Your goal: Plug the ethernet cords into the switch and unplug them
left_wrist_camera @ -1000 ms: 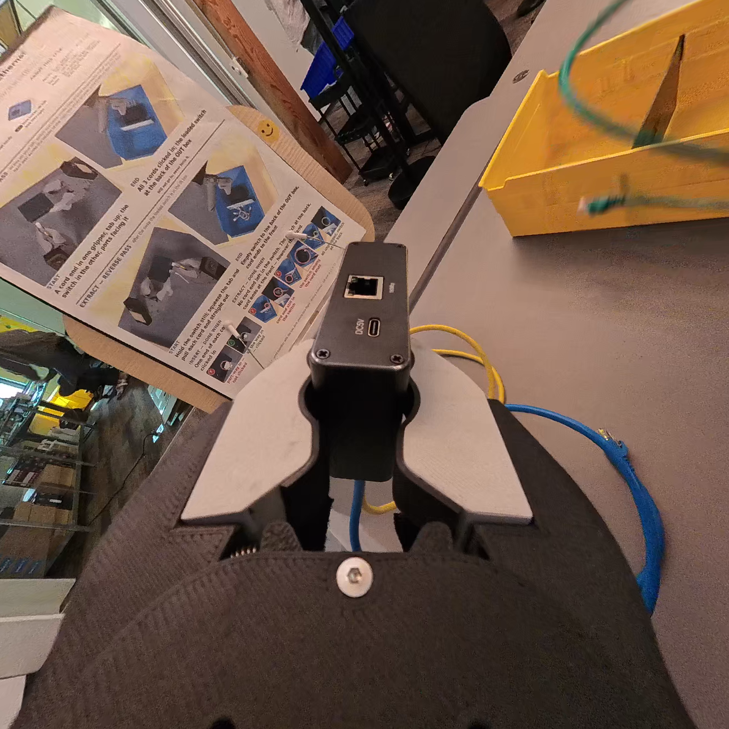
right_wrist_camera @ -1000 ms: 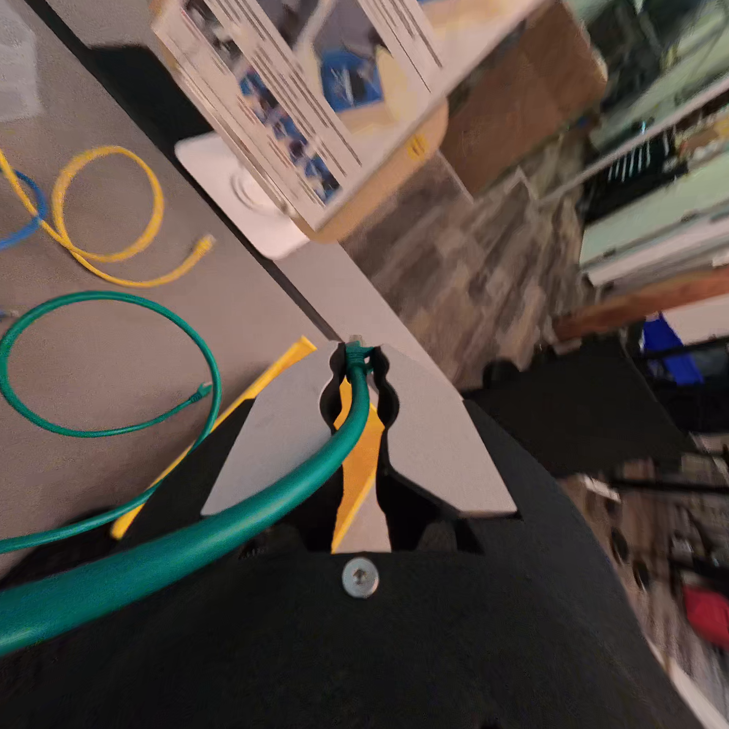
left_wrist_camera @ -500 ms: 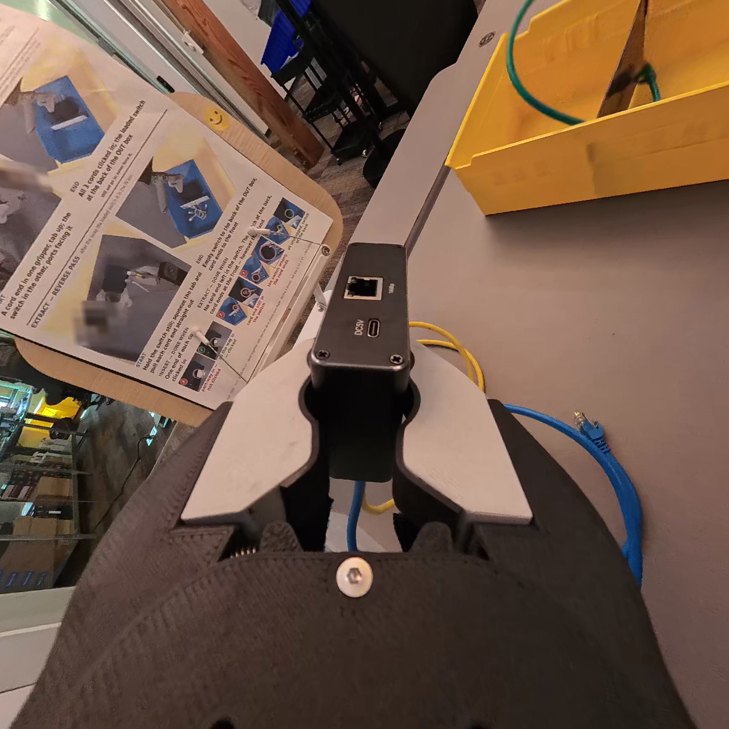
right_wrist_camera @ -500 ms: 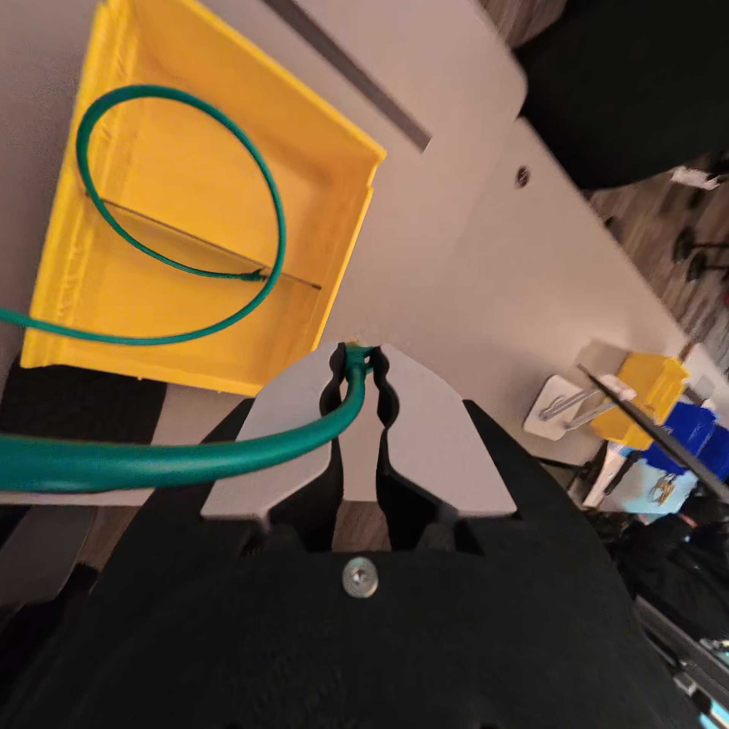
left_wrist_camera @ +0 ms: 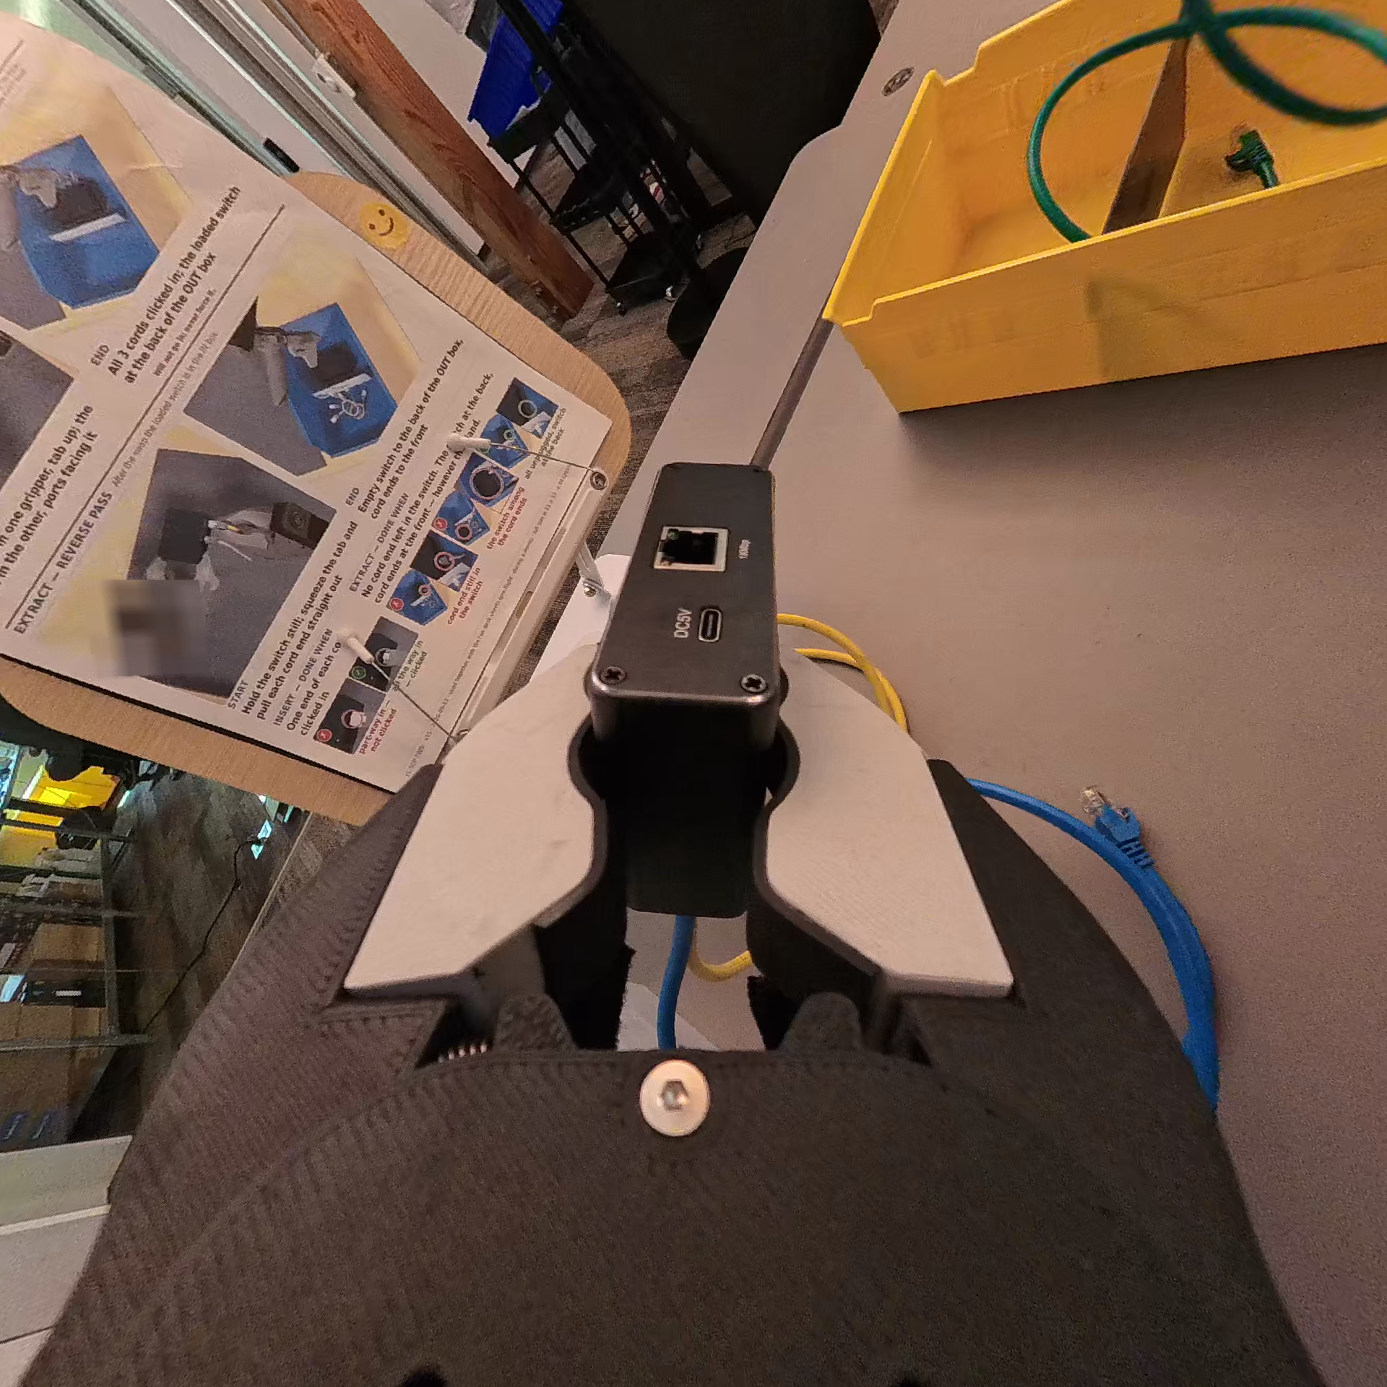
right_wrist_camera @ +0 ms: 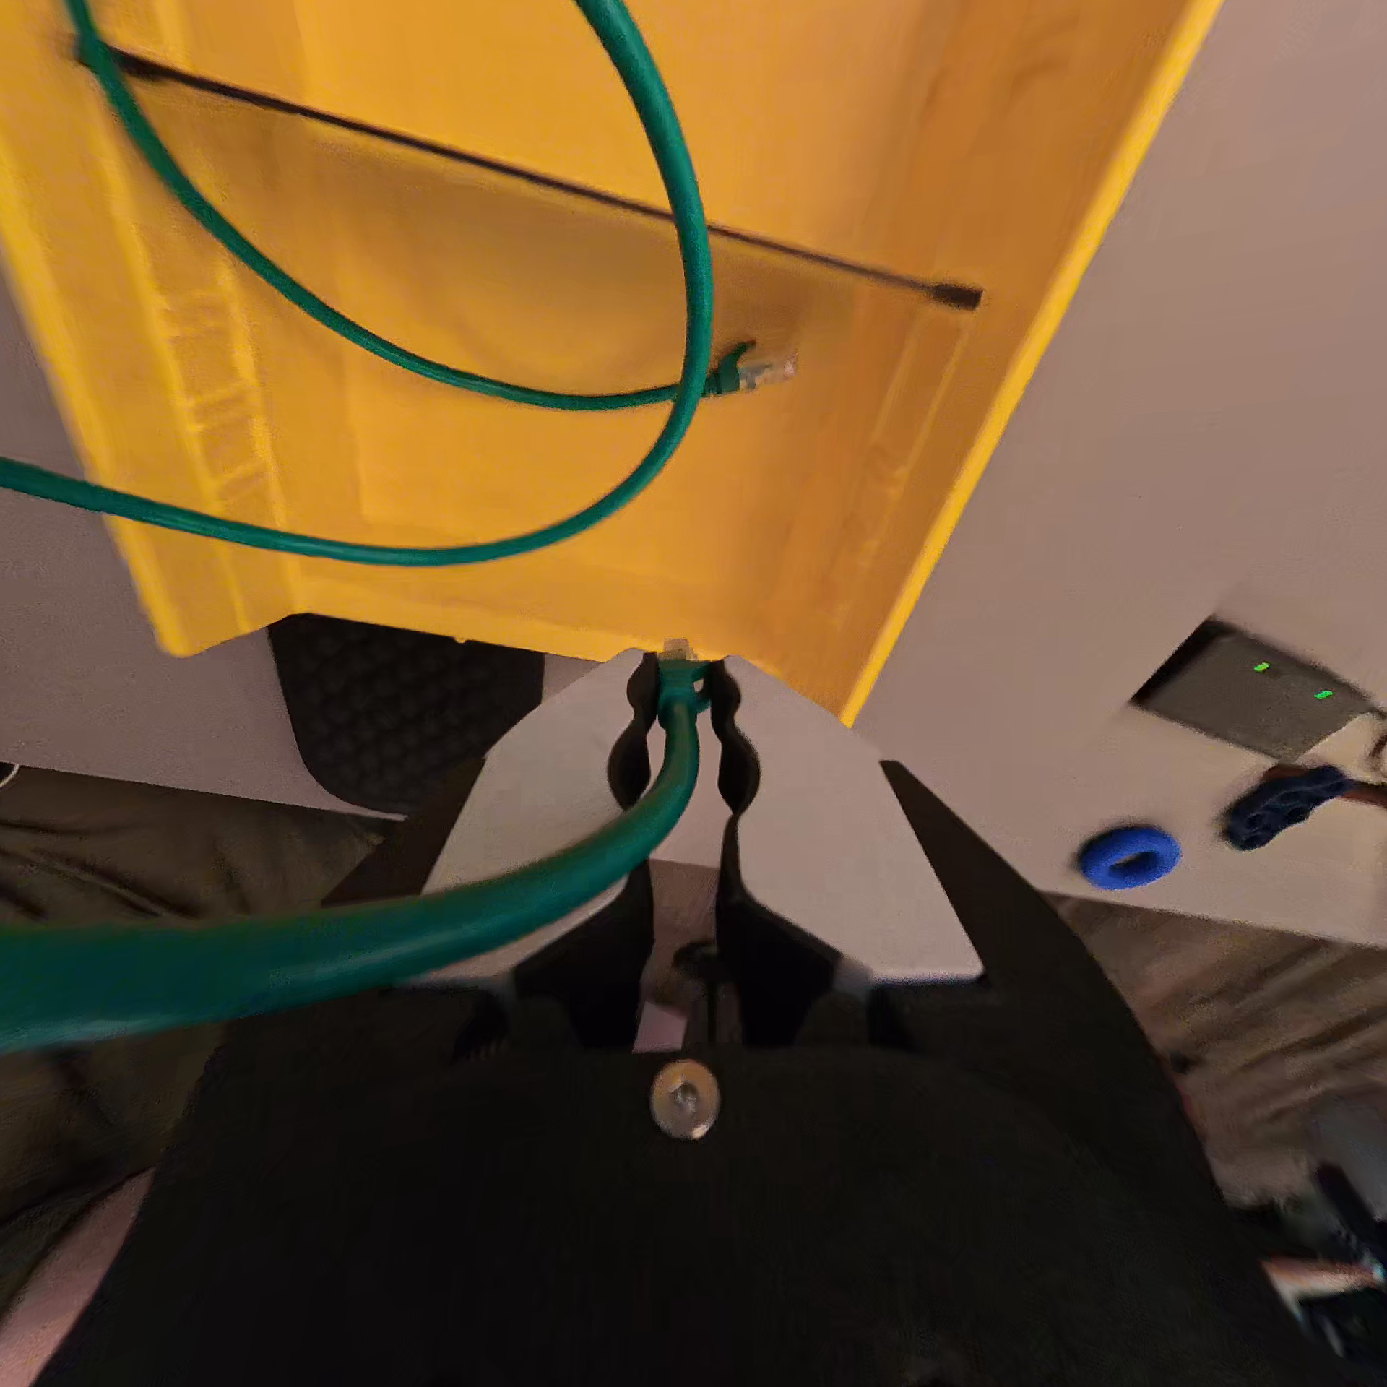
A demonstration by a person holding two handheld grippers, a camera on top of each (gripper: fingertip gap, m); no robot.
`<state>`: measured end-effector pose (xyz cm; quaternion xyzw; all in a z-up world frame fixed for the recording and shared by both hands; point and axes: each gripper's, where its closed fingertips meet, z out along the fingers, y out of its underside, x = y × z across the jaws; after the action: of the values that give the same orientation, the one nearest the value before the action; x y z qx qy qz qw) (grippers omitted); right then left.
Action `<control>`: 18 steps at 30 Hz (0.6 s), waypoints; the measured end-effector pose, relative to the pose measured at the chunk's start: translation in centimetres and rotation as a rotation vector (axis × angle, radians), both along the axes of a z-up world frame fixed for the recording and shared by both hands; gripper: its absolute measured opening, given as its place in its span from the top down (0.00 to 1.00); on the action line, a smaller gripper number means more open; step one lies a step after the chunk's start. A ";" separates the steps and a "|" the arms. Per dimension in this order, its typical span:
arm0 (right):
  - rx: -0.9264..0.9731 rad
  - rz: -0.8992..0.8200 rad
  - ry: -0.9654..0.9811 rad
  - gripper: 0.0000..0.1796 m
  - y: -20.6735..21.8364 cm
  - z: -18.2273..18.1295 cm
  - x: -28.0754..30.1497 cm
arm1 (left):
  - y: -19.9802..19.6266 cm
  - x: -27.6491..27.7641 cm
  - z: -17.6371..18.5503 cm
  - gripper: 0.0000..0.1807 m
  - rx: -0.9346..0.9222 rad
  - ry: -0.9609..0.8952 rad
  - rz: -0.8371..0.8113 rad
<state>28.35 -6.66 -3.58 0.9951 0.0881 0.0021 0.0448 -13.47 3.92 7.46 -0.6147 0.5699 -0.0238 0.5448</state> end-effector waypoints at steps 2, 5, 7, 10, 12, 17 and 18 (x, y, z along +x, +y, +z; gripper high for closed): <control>-0.084 -0.030 -0.002 0.92 -0.9 -2.4 0.1 | -0.1 0.1 0.0 0.80 0.002 0.002 -0.002; -0.070 -0.045 0.058 0.92 -0.4 -5.3 -1.0 | -0.3 0.2 0.0 0.80 -0.002 0.002 -0.010; -0.007 -0.054 0.080 0.92 0.6 -6.4 -1.4 | -0.4 0.3 0.0 0.80 -0.005 0.000 -0.015; 0.017 -0.033 0.108 0.83 0.7 -6.7 -1.7 | -0.4 0.2 0.0 0.80 -0.014 -0.004 -0.016; 0.029 -0.008 0.098 0.79 0.7 -6.1 -1.2 | -0.3 0.1 0.0 0.80 -0.020 -0.005 -0.016; 0.197 0.142 0.146 0.67 2.1 -1.7 -0.4 | -0.3 -0.2 0.2 0.80 -0.030 -0.018 -0.017; 0.236 0.181 0.172 0.67 2.5 -0.8 -0.6 | -0.3 -0.2 0.2 0.80 -0.031 -0.019 -0.016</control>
<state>27.71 -4.12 -4.37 0.9779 0.1801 -0.0689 -0.0804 -13.65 3.63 7.63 -0.6183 0.5690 -0.0428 0.5405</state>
